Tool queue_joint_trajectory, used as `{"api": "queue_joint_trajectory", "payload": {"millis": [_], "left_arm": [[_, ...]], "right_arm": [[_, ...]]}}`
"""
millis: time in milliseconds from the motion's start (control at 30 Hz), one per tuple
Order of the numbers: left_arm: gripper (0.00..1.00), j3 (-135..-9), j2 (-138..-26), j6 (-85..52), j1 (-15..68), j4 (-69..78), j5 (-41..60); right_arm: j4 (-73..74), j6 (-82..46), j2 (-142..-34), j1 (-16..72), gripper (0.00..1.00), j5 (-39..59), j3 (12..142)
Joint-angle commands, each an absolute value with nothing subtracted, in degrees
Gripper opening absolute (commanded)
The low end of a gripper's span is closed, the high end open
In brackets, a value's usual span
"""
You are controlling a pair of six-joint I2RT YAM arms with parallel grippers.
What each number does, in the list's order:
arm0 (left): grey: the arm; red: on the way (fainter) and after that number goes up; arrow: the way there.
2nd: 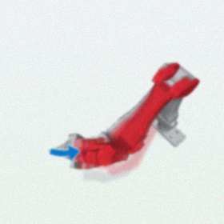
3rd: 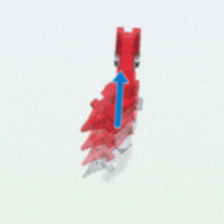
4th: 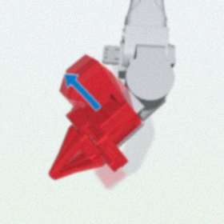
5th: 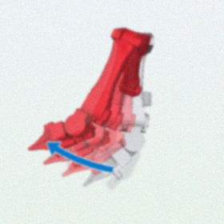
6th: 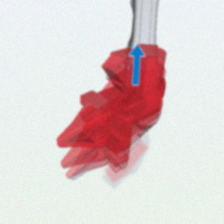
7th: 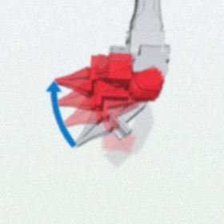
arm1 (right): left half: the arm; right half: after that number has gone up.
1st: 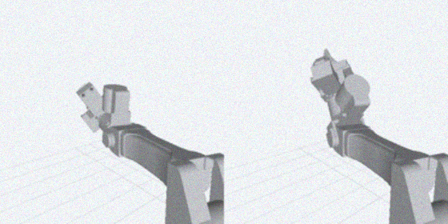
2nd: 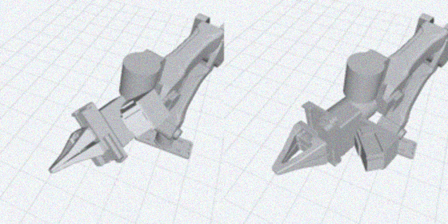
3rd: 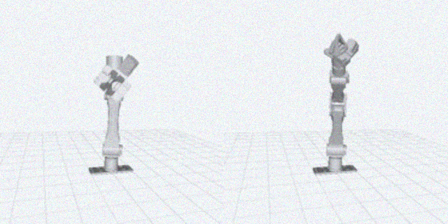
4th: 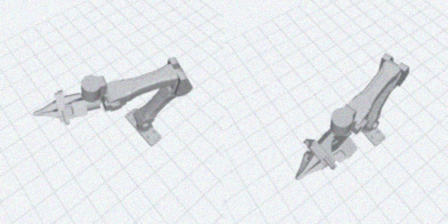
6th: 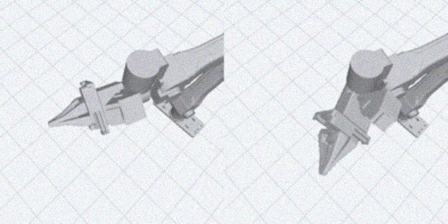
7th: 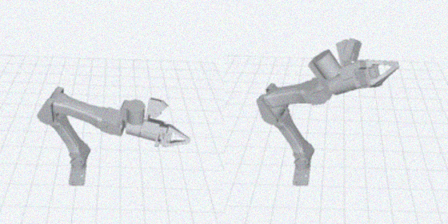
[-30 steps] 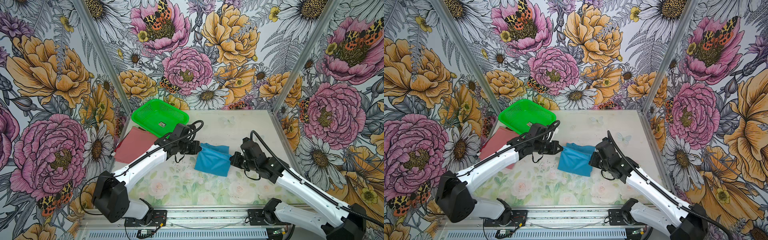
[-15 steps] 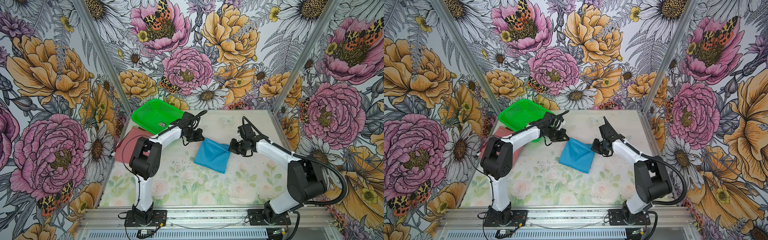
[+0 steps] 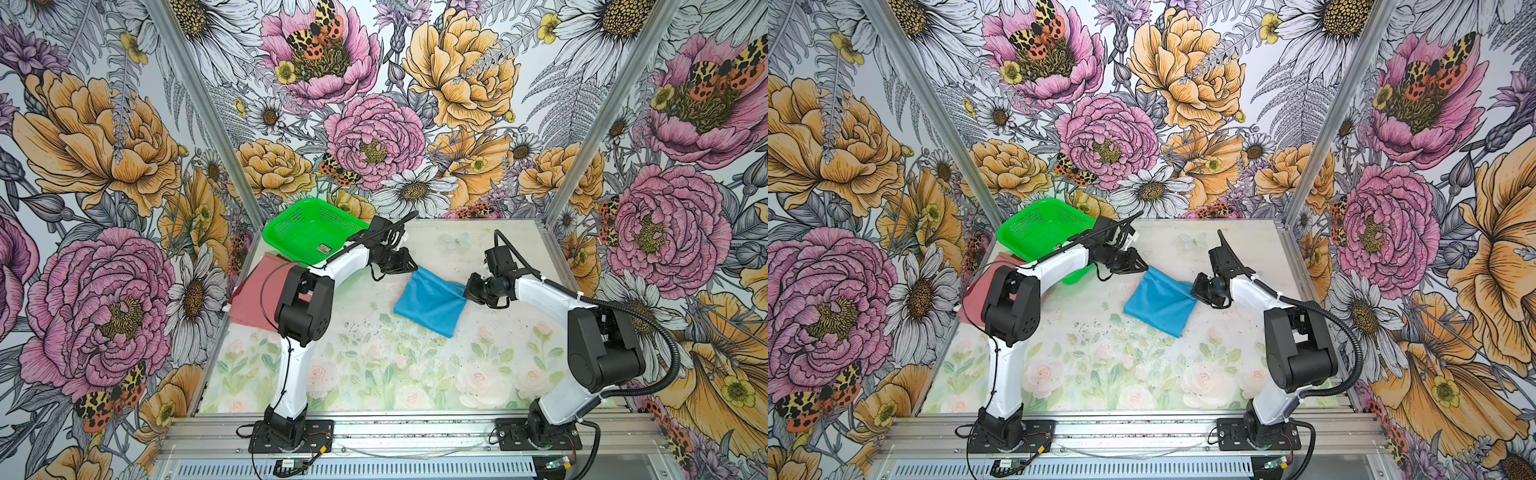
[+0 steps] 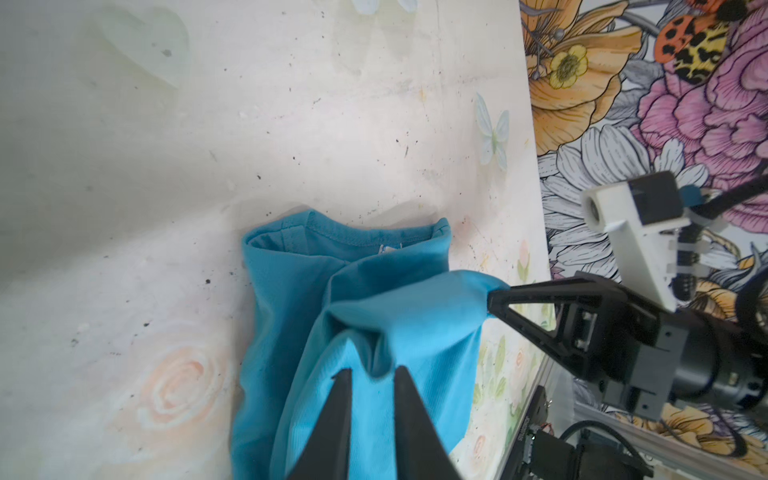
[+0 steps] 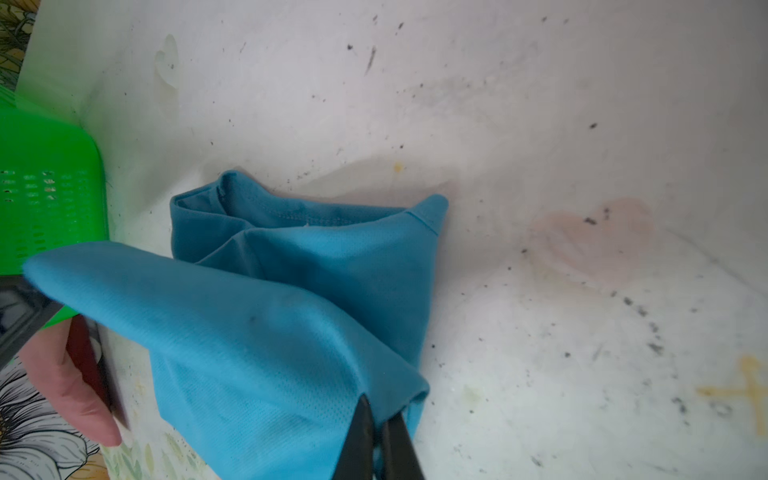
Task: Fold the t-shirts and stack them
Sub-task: 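Fold the near edge away from the robot over the shirt with both grippers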
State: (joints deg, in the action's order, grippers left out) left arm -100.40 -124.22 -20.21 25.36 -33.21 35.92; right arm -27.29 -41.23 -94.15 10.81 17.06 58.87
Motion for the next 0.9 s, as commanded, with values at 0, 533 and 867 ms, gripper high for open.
{"api": "queue_joint_trajectory", "payload": {"millis": [0,533,867], "left_arm": [[0.62,-102.95,-124.77,-19.32,24.96,-32.70,37.77],[0.99,-79.96,-107.69,-19.73,22.47,-25.79,33.69],[0.99,-74.33,-102.43,-19.90,26.35,-24.33,34.40]], "right_arm": [[-22.85,-41.47,-88.62,10.55,0.29,14.04,56.36],[-16.43,-36.23,-92.38,16.11,0.78,19.20,59.50],[-13.19,-33.96,-111.14,13.71,0.79,19.88,71.01]]}}
